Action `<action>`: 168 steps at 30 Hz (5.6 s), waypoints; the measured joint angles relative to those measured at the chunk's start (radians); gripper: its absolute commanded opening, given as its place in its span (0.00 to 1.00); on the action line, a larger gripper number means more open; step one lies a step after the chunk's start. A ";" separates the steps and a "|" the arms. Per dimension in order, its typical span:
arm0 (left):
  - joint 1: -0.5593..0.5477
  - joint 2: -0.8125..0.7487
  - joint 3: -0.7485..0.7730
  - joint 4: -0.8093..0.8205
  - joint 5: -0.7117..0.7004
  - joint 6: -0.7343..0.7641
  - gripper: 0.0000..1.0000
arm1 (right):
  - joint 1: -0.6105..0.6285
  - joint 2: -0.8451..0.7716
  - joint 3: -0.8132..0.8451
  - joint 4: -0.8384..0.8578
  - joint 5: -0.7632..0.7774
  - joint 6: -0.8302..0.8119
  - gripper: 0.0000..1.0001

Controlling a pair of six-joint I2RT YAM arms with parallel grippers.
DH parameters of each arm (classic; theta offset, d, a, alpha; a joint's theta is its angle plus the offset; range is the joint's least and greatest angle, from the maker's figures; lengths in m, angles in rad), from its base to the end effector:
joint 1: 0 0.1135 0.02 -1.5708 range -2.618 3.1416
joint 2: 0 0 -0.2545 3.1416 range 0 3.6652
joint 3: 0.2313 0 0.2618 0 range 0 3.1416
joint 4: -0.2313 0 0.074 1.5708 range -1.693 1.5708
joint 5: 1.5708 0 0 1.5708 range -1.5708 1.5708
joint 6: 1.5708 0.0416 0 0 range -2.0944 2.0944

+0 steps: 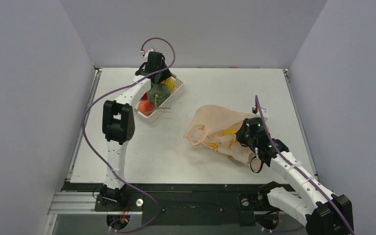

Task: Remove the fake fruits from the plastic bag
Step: Place the fake fruit in the bin, then adjust the plastic bag at the center of the board.

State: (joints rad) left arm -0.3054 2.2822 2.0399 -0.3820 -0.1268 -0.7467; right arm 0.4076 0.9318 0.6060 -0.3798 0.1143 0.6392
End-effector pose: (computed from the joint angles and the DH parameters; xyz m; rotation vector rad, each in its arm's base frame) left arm 0.5180 -0.1578 0.2360 -0.5575 2.1550 -0.4499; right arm 0.2008 0.0815 0.2183 0.3269 2.2829 0.4179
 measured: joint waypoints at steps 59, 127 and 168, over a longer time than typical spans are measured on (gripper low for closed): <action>-0.819 -1.202 -1.243 0.348 0.285 0.056 1.00 | 0.300 -0.214 0.230 -0.405 0.337 0.227 0.71; -0.757 -0.899 -1.249 0.541 0.235 -0.005 0.91 | 0.486 -0.189 -0.064 -0.441 0.209 0.365 0.57; -0.728 -0.996 -1.333 0.439 0.344 -0.005 0.87 | 0.733 0.033 0.166 -0.489 0.594 0.609 0.84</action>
State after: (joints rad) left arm -1.0332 1.2865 0.7071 0.0570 0.2173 -0.7513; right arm 1.1404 0.9649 0.7719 -0.8692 0.7086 1.2480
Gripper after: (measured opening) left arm 0.866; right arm 0.813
